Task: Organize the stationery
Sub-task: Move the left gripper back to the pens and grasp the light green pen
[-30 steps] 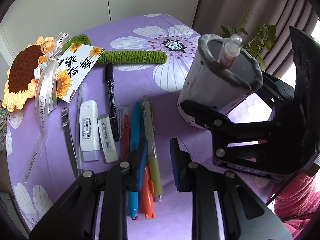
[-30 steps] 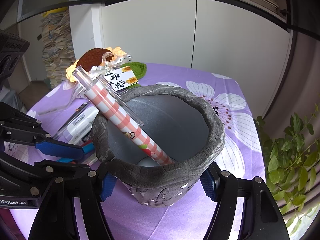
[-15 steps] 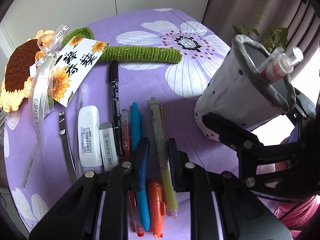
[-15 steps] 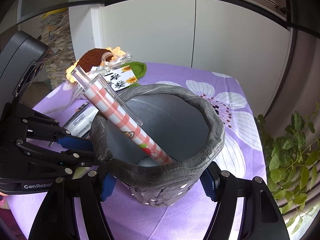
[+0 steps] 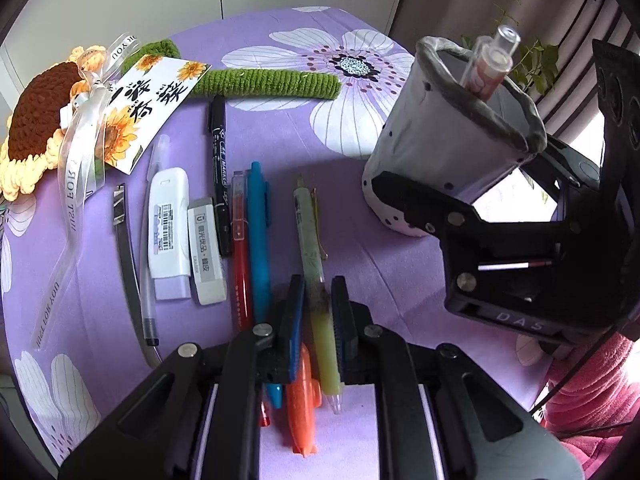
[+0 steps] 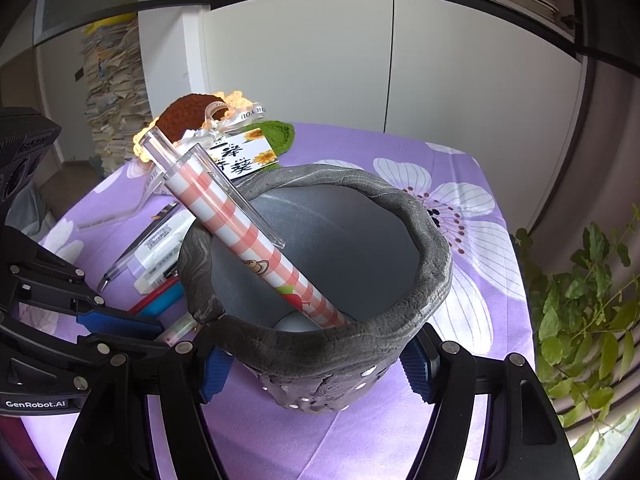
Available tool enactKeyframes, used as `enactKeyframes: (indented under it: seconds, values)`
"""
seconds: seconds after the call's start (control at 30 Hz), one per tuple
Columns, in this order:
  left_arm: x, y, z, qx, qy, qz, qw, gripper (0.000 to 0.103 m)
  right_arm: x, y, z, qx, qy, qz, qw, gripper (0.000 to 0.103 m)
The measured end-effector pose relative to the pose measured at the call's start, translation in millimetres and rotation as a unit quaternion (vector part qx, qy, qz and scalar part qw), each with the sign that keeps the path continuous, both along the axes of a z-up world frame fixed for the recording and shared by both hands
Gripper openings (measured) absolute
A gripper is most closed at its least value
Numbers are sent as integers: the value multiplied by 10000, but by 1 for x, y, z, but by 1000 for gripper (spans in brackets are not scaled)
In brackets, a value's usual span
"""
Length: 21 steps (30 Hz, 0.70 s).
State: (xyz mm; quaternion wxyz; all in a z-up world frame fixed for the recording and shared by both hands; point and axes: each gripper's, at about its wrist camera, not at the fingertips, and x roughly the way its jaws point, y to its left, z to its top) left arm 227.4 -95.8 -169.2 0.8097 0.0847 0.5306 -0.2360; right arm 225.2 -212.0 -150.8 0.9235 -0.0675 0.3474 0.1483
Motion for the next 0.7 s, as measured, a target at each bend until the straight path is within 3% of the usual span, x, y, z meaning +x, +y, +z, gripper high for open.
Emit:
enactKeyframes:
  seconds: [0.4, 0.7]
  values:
    - [46, -9, -2, -149, -46, 286, 9995, 13, 1, -3, -1, 96, 76, 14, 9999, 71]
    - [24, 8, -4, -405, 242, 277, 9985, 13, 1, -2, -2, 73, 150, 76, 9998, 71]
